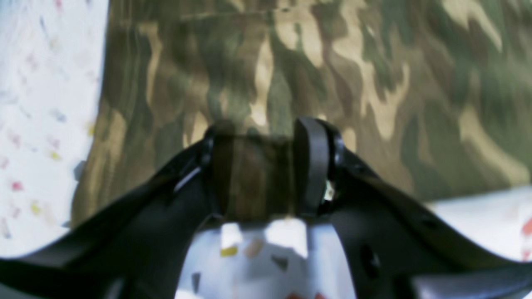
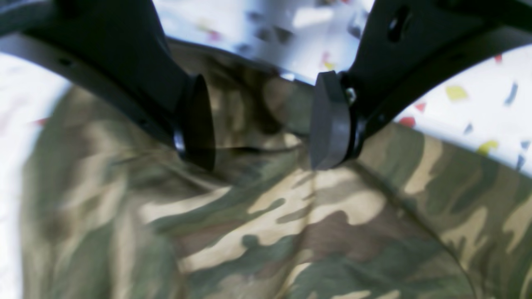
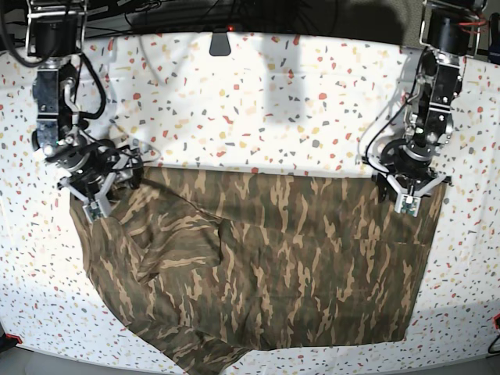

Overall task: Fold the T-shirt properly
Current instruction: 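Lift the folded edge and pull it back toward the arms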

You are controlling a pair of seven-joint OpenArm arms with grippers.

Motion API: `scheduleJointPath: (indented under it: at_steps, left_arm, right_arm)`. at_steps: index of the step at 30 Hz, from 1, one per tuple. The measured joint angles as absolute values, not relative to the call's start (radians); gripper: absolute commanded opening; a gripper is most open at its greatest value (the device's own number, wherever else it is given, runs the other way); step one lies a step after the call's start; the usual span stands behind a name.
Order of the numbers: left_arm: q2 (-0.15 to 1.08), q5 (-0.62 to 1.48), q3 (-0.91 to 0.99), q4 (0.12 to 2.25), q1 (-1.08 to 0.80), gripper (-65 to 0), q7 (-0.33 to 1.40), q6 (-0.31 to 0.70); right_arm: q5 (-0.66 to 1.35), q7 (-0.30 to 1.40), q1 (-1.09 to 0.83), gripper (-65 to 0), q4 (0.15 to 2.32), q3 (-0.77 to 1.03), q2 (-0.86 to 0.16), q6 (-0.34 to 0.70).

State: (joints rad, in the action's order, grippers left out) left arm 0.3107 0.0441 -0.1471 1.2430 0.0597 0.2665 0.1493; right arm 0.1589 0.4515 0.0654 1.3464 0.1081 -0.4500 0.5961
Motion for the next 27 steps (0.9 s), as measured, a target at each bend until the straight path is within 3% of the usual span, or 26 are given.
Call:
scheduleJointPath:
  at_steps: [4, 8, 13, 16, 19, 27]
  left_arm:
    - [0.351, -0.089, -0.151, 1.367, 0.044, -40.9, 0.301, 0.161]
    - [0.416, -0.238, -0.152, 1.469, 0.047, -40.9, 0.292, 0.162]
    - [0.591, -0.247, -0.276, 1.486, 0.052, -40.9, 0.290, 0.282]
    - [0.667, -0.407, -0.397, 1.486, 0.050, -40.9, 0.210, 0.286]
    - [0.690, -0.517, -0.469, 1.486, 0.050, -40.9, 0.169, 0.287]
    - [0.654, -0.525, -0.493, 1.389, 0.057, -40.9, 0.139, 0.270]
  right_arm:
    - [0.125, 0.473, 0.066, -31.3, 1.463, 0.109, -0.535, 0.690]
    - [0.128, 0.488, 0.030, -31.3, 1.546, 0.062, -0.650, 0.701]
    - [-0.017, 0.495, -0.035, -31.3, 1.610, -0.131, -0.834, 0.704]
    - [-0.133, 0.488, -0.036, -31.3, 1.621, -0.259, -0.897, 0.707]
    - [-0.216, 0.496, -0.036, -31.3, 1.624, -0.324, -0.909, 0.625]
    - [-0.226, 0.495, -0.033, -31.3, 1.624, -0.355, -0.857, 0.607]
